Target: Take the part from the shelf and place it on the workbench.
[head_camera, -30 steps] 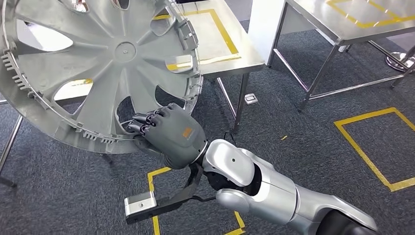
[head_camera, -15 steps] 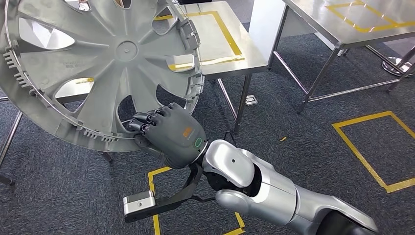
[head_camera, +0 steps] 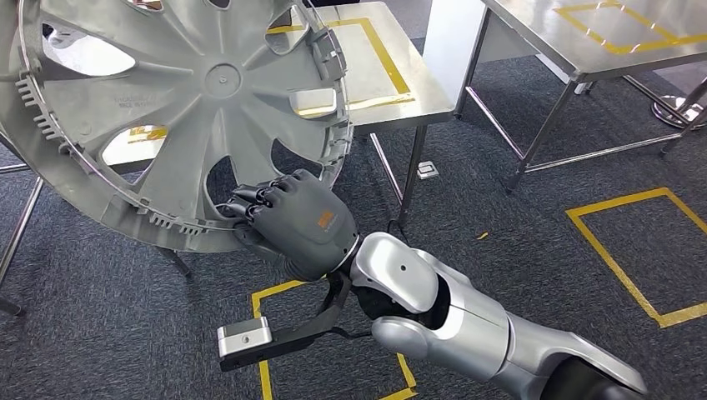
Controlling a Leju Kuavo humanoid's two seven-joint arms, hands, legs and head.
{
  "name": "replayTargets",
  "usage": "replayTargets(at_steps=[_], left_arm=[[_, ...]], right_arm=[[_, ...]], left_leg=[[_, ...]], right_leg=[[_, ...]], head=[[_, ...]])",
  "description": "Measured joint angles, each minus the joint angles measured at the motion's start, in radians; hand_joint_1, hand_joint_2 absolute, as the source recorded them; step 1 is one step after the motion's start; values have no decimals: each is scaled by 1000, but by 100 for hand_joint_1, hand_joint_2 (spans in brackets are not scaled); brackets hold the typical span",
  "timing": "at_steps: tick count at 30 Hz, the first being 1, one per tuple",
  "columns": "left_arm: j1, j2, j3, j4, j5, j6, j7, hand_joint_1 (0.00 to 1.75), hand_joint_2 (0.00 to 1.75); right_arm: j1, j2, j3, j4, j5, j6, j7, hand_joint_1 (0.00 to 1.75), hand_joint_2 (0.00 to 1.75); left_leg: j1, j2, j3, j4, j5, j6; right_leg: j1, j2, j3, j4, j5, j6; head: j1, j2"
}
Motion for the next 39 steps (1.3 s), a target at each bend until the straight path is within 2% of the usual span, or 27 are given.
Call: replayTargets(at_steps=[2, 4, 6, 7, 9, 10, 11, 12, 14, 15, 16, 17, 19, 21, 22, 25, 26, 27, 28, 29, 30, 31, 32, 34, 36, 37, 39], left_arm=[[0, 2, 0, 0, 0, 0, 0, 0, 175], [0, 5, 0, 0, -1, 0, -2, 0, 175], [-1, 5, 0, -1, -2, 0, -3, 0, 175], [-2, 5, 0, -1, -3, 0, -3, 0, 175], [-4, 4, -1, -1, -4, 0, -4, 0, 175], [-4, 4, -1, -1, -4, 0, -3, 0, 175], [-4, 4, -1, -1, -4, 0, -3, 0, 175], [-3, 4, -1, -1, -4, 0, -3, 0, 175], [-3, 4, -1, -1, -5, 0, -4, 0, 175], [-3, 6, -1, -1, -4, 0, -4, 0, 175], [-3, 8, -1, -1, -4, 1, -4, 0, 175], [-3, 10, -1, -1, -4, 2, -4, 0, 175], [-1, 11, -1, -2, -3, 4, -4, 0, 175], [1, 11, -1, -2, -1, 5, -5, 0, 175], [0, 12, -1, -2, -1, 6, -5, 0, 175], [2, 12, -1, -1, 0, 7, -7, 0, 175], [3, 12, -1, -1, 1, 8, -7, 0, 175], [5, 12, -1, -1, 2, 8, -8, 0, 175], [6, 12, -1, -1, 4, 8, -8, 0, 175], [7, 13, -1, -1, 5, 9, -9, 0, 175], [8, 14, -1, -1, 5, 9, -9, 0, 175], [7, 15, -1, 0, 6, 9, -9, 0, 175], [6, 15, -1, 0, 7, 10, -9, 0, 175], [7, 16, -1, 0, 9, 11, -9, 0, 175], [11, 15, 0, 0, 11, 12, -8, 0, 175], [13, 15, 0, 0, 13, 13, -8, 0, 175], [14, 15, 0, 0, 17, 15, -9, 0, 175]], right_arm=[[-4, -2, 0, 0, -3, -1, 0, 175, 175], [-10, -3, 0, 0, -7, -2, 1, 175, 175], [-16, -5, 0, 0, -13, -3, 2, 175, 175], [-20, -6, 0, 0, -17, -4, 2, 175, 175], [-24, -12, 1, 1, -25, -6, 3, 175, 175], [-24, -15, 2, 1, -31, -8, 5, 175, 175], [-24, -18, 4, 2, -37, -10, 9, 175, 175], [-25, -20, 5, 3, -42, -12, 12, 175, 175], [-25, -23, 6, 4, -49, -16, 17, 175, 175], [-26, -24, 6, 4, -52, -18, 17, 175, 175], [-26, -25, 8, 5, -54, -20, 15, 175, 175], [-27, -25, 10, 5, -54, -23, 15, 175, 175], [-27, -26, 14, 5, -56, -26, 14, 175, 175], [-28, -26, 16, 5, -56, -28, 16, 175, 175], [-28, -25, 17, 5, -56, -29, 16, 175, 175], [-28, -25, 25, 5, -54, -31, 16, 175, 175], [-27, -24, 27, 5, -53, -31, 18, 175, 175], [-26, -23, 29, 5, -53, -31, 19, 175, 175], [-26, -22, 30, 5, -52, -30, 21, 175, 175], [-26, -21, 31, 5, -52, -30, 22, 175, 175], [-26, -19, 31, 5, -52, -30, 23, 175, 175], [-26, -18, 31, 5, -51, -30, 23, 175, 175], [-25, -17, 31, 5, -50, -30, 23, 175, 175], [-26, -16, 31, 5, -48, -29, 21, 175, 175], [-27, -15, 31, 4, -47, -29, 21, 175, 175], [-27, -14, 31, 4, -48, -28, 19, 175, 175], [-27, -15, 31, 4, -50, -26, 15, 175, 175]], left_leg=[[-1, 0, -1, 0, -1, 2], [-2, -1, 1, -8, 1, 11], [3, -3, 12, -30, 11, 20], [7, -5, 17, -40, 16, 22], [9, -9, 17, -43, 20, 23], [11, -12, 15, -42, 19, 22], [13, -16, 14, -40, 18, 19], [17, -20, 13, -36, 17, 14], [28, -28, 10, -21, 8, -2], [30, -32, 5, -10, 2, -13], [31, -35, 2, -2, -3, -24], [31, -37, -1, 2, -6, -33], [33, -39, 1, -3, -6, -50], [36, -32, -5, 9, -14, -59], [35, -26, -21, 41, -31, -60], [29, -18, -120, 226, -104, -57], [27, -18, -146, 267, -109, -54], [24, -18, -155, 274, -95, -49], [21, -18, -144, 240, -63, -43], [17, -18, -117, 177, -21, -35], [11, -16, -86, 113, 8, -27], [6, -15, -59, 59, 25, -20], [2, -14, -42, 27, 27, -16], [-2, -15, -32, 12, 15, -8], [2, -17, -23, 4, 11, 2], [5, -18, -17, 0, 8, 8], [7, -18, -9, -3, 1, 18]], right_leg=[[-1, -1, 0, -2, 1, 2], [-2, -3, 3, -8, 4, 10], [-4, 16, -2, 8, -8, 20], [-6, 31, -19, 43, -30, 24], [-13, 54, -80, 167, -92, 32], [-17, 57, -111, 227, -114, 35], [-22, 58, -128, 259, -118, 39], [-27, 58, -127, 253, -102, 44], [-40, 59, -74, 141, -40, 55], [-42, 62, -46, 83, -19, 59], [-44, 66, -27, 44, -8, 55], [-43, 69, -21, 29, -9, 48], [-38, 70, -25, 35, -12, 24], [-37, 68, -23, 32, -11, 6], [-37, 66, -20, 30, -11, -1], [-30, 64, -16, 29, -16, -15], [-27, 64, -12, 29, -19, -18], [-23, 64, -7, 30, -24, -20], [-21, 64, 0, 30, -29, -21], [-19, 63, 9, 29, -35, -21], [-17, 63, 16, 29, -42, -19], [-15, 63, 21, 29, -48, -15], [-14, 62, 24, 28, -52, -10], [-13, 61, 28, 23, -57, 1], [-13, 59, 29, 29, -67, 13], [-13, 60, 16, 57, -81, 19], [-15, 61, -52, 173, -125, 27]], head=[[0, 0], [0, 0], [1, 0], [2, 0], [3, 0], [3, 0], [3, 0], [3, 0], [4, 0], [6, 0], [7, 0], [8, 0], [9, 0], [8, 0], [8, 0], [8, 0], [8, 0], [8, 0], [8, 0], [8, 0], [8, 0], [8, 0], [8, 0], [9, 0], [10, 0], [11, 0], [12, 0]])
